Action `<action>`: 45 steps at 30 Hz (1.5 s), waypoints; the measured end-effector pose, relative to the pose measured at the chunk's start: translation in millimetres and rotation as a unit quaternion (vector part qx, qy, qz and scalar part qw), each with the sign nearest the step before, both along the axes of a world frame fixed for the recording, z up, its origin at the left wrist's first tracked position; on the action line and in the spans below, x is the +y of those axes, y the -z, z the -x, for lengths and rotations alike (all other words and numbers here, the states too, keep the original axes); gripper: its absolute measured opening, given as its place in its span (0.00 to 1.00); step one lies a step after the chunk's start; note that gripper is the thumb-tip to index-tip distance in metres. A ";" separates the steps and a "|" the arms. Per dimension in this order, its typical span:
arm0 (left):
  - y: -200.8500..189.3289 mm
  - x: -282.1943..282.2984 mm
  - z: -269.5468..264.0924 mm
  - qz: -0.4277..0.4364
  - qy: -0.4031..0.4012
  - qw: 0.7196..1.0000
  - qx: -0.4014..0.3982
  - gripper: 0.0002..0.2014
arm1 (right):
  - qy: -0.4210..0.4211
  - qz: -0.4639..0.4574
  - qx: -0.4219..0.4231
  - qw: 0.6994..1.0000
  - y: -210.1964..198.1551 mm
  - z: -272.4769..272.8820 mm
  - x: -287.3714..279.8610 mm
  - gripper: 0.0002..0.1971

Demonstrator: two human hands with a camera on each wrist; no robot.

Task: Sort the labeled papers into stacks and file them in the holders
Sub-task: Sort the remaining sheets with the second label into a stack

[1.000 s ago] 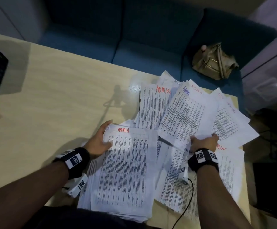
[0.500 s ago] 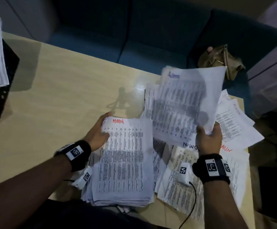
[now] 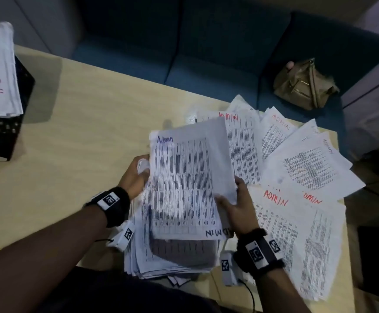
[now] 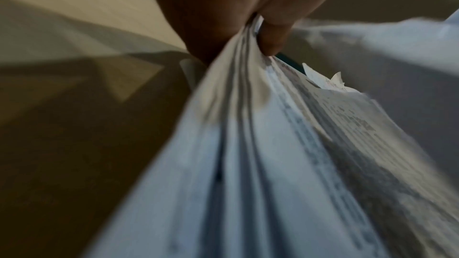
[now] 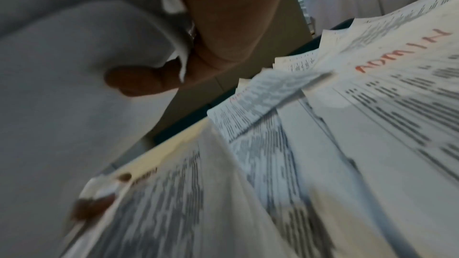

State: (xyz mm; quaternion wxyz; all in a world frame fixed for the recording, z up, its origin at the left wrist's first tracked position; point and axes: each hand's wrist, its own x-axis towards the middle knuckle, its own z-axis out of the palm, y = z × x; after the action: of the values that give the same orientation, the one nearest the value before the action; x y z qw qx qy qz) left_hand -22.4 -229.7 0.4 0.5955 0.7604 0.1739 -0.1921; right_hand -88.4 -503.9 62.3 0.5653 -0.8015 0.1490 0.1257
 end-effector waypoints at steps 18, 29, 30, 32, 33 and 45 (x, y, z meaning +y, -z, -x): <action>-13.6 -4.6 -1.7 0.015 -0.005 0.998 -0.055 0.24 | -0.386 0.390 0.104 0.830 30.0 -1.3 -4.7 0.36; -19.5 -14.5 0.0 0.096 0.024 0.993 -0.068 0.16 | -0.244 0.302 0.000 0.922 21.7 -60.7 31.0 0.28; -20.0 -15.8 1.5 0.102 0.016 0.993 -0.064 0.15 | -0.259 0.320 -0.011 0.912 28.1 -60.1 33.2 0.26; -15.5 -14.3 5.0 0.110 0.021 0.993 -0.048 0.18 | -0.285 0.335 -0.036 0.897 33.5 -58.2 30.3 0.25; -12.1 -12.2 7.1 0.104 0.042 0.993 -0.038 0.22 | -0.297 0.350 -0.059 0.887 33.2 -58.2 25.9 0.27; 6.0 -2.1 22.7 -0.072 0.160 0.983 0.052 0.12 | 0.098 0.375 0.130 0.912 47.6 -117.8 -76.0 0.42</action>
State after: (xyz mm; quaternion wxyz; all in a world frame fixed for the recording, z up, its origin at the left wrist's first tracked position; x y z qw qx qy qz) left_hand -45.0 -231.8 -5.6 0.4909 0.8083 0.0946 -0.3109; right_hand 29.4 -579.9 14.7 0.2079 -0.9127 0.3350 0.1077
